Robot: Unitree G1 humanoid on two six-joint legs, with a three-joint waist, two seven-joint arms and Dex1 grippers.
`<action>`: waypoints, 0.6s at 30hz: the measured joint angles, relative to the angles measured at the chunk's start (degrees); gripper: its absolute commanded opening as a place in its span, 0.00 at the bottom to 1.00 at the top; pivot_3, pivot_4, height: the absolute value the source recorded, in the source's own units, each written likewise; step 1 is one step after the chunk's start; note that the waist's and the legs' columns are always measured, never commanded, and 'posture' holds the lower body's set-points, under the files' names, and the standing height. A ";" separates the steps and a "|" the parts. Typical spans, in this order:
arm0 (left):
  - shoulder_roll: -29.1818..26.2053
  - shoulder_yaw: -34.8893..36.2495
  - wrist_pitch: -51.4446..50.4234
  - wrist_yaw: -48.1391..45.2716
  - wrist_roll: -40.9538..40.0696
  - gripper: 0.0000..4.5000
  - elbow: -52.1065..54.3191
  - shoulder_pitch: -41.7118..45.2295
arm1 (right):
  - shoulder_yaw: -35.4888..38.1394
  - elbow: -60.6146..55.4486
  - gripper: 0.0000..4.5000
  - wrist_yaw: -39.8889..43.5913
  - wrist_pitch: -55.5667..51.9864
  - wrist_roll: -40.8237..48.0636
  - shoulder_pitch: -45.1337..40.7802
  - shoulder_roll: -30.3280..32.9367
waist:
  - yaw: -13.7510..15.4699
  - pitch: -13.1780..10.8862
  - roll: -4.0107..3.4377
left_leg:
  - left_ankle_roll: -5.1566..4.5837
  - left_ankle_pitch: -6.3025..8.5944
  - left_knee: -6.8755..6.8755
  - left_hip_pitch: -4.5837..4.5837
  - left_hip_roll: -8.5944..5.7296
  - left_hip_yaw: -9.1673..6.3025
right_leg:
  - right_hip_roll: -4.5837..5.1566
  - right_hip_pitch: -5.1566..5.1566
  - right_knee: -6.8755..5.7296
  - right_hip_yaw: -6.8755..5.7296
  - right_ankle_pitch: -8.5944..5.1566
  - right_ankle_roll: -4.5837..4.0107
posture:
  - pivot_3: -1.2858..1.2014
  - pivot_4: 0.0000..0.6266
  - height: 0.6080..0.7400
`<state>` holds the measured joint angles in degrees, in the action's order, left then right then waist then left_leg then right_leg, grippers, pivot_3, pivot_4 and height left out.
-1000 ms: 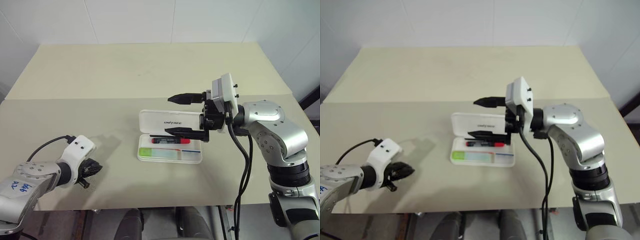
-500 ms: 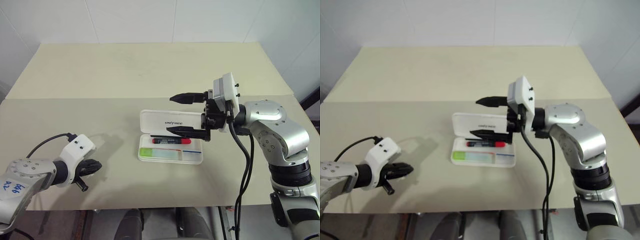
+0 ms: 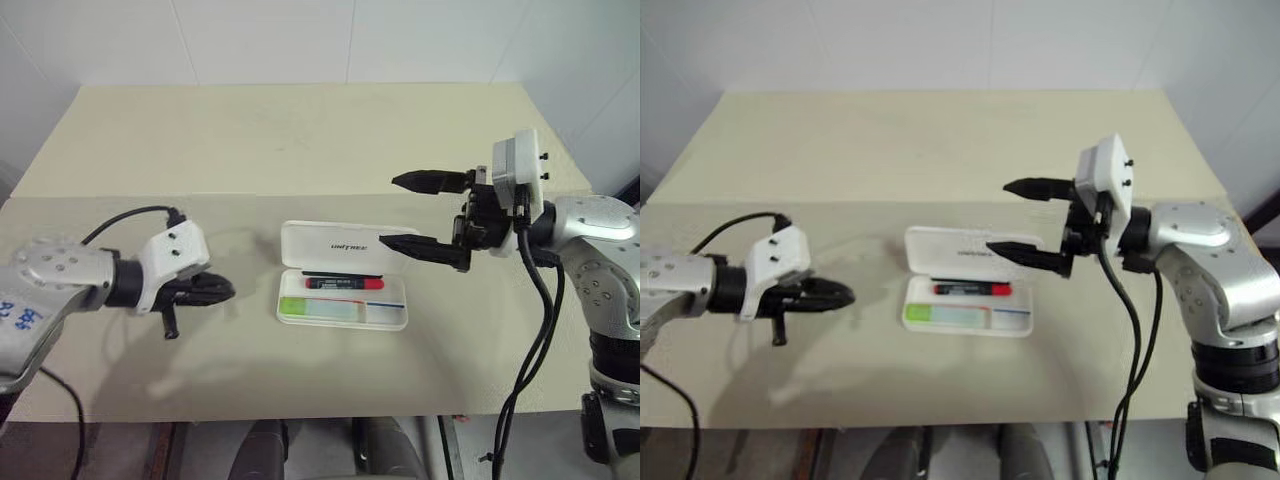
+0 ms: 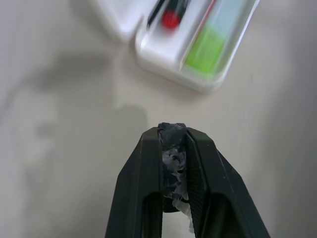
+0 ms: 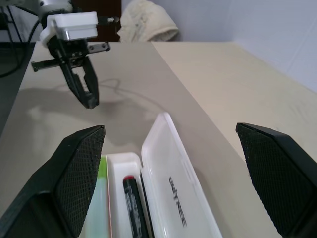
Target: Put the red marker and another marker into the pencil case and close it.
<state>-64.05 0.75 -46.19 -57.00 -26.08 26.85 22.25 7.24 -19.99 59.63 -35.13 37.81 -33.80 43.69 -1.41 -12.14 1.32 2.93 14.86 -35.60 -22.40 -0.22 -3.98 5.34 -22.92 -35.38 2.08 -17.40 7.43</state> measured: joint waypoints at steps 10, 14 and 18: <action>13.94 -15.87 10.73 -7.30 6.95 0.07 -13.96 17.01 | 10.63 -2.04 1.00 -4.16 -1.30 -0.37 15.60 5.52 | 0.09 -0.02 0.04 | -0.13 0.05 -0.49 -0.10 -0.02 0.07 | -0.07 0.02 -0.21 0.12 0.08 0.17 | 0.52 0.24 1.00; 19.06 -20.08 13.86 -9.63 9.75 0.07 -18.44 21.18 | 15.26 -3.69 1.00 -5.00 -1.49 -0.34 22.55 6.76 | 0.17 -0.03 0.05 | -0.17 0.02 -0.55 -0.06 -0.04 0.08 | -0.10 0.05 -0.27 0.17 0.11 0.22 | 0.52 0.24 1.00; 24.27 -23.07 16.50 -10.94 12.19 0.07 -22.34 24.39 | 17.59 -6.95 1.00 -6.68 -2.40 0.37 25.54 6.85 | -0.07 -0.04 0.06 | -0.19 0.00 -0.59 -0.04 -0.03 0.07 | -0.14 0.06 -0.32 0.21 0.13 0.27 | 0.52 0.24 1.00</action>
<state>-39.78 -22.33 -29.69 -67.93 -13.89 4.52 46.64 24.83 -26.94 52.95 -37.52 38.18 -8.25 50.54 -1.48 -12.17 1.39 2.75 14.86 -36.20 -22.44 -0.25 -3.91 5.20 -22.86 -35.70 2.29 -17.26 7.69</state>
